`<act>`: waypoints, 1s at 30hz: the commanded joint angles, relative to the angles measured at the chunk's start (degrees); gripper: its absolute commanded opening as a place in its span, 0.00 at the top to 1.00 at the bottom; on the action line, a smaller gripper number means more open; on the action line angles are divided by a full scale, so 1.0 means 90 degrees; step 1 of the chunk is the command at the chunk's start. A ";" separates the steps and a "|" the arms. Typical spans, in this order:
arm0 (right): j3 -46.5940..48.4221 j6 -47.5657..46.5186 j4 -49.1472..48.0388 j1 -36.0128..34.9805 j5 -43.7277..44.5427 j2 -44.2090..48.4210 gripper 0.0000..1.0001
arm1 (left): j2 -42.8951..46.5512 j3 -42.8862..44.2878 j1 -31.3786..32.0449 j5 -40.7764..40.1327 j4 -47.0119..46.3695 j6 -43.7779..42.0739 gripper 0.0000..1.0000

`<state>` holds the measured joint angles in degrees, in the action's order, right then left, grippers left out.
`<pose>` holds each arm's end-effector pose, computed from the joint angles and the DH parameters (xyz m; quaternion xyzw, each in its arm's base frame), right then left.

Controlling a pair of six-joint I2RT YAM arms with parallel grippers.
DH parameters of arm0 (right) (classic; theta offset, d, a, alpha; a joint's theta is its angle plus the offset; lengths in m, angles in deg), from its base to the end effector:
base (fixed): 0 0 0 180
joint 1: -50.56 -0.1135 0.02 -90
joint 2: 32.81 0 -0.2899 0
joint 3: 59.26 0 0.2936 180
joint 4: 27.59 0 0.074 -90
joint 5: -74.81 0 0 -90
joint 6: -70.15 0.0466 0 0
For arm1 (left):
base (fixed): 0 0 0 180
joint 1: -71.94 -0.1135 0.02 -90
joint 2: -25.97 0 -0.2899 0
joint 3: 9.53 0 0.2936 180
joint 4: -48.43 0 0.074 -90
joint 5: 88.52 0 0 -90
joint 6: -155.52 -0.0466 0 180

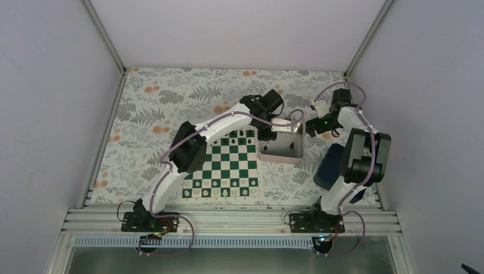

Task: Set up the chess pieces on the board
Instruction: Pick up the chess piece from the storage box, then place the chess piece on the chessboard.

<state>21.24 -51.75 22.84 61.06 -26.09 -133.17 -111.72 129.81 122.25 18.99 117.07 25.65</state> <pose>0.3838 -0.0622 0.1862 -0.1981 0.9607 0.0256 0.1927 0.3559 -0.4508 0.2081 0.7073 0.6622 -0.1665 0.1827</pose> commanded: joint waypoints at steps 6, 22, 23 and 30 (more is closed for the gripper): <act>0.0020 -0.0043 0.0053 -0.0063 -0.0059 -0.0058 0.00 | 0.1949 -0.1780 -0.0957 -0.0513 -0.0334 0.0070 0.96; 0.0129 0.0047 0.0122 -0.0234 0.0041 -0.0176 0.00 | 0.4690 -0.6693 -0.2924 -0.0872 -0.2137 0.0440 0.96; 0.0132 0.0049 0.0125 -0.0239 0.0048 -0.0177 0.00 | 0.4693 -0.6815 -0.2953 -0.0872 -0.2230 0.0452 0.96; 0.0088 0.0068 0.0103 -0.0243 0.0078 -0.0174 0.00 | 0.4564 -0.7208 -0.3120 -0.0928 -0.2616 0.0396 0.96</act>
<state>21.29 -51.58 23.47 59.51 -25.41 -134.09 -70.65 65.97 95.01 11.06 97.88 28.92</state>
